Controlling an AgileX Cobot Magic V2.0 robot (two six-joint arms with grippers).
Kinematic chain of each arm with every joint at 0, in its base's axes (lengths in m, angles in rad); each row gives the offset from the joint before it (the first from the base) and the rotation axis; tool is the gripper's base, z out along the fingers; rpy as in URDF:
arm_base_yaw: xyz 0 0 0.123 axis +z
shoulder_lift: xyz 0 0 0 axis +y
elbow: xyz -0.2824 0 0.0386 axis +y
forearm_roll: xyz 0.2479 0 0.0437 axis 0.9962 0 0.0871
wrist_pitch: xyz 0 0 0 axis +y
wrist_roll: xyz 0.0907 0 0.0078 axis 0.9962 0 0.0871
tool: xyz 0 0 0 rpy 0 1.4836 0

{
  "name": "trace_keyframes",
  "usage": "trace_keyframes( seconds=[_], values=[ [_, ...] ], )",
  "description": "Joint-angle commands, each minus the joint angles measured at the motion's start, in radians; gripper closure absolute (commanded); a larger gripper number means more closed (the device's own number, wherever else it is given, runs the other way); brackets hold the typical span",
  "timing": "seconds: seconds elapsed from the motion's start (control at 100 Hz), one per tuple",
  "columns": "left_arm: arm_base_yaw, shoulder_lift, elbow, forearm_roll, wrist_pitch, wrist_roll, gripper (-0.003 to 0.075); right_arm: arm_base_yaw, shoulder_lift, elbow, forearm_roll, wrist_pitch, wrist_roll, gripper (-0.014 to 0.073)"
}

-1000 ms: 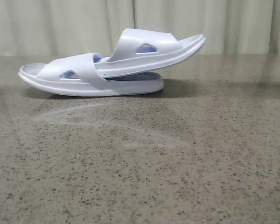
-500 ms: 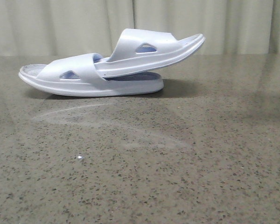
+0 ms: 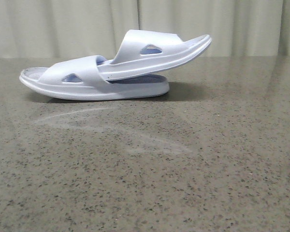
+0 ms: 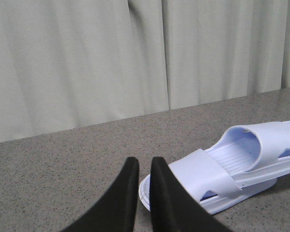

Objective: Insert blue slippers together front up

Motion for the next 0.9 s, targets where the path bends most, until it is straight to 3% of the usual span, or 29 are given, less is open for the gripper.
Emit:
trace_keyframes(
  seconds=[0.0,0.21,0.89],
  values=[
    [-0.008,-0.058,0.02,-0.06,-0.034,0.01,0.0705,-0.001,-0.055,0.013,0.036,-0.023,-0.021,0.0672],
    [-0.008,-0.126,0.07,-0.06,-0.11,0.01,0.0705,-0.001,-0.096,0.059,0.036,-0.058,-0.021,0.0672],
    [-0.034,-0.126,0.07,-0.061,-0.098,0.01,0.0705,-0.001,-0.096,0.06,0.036,-0.058,-0.021,0.0672]
  ],
)
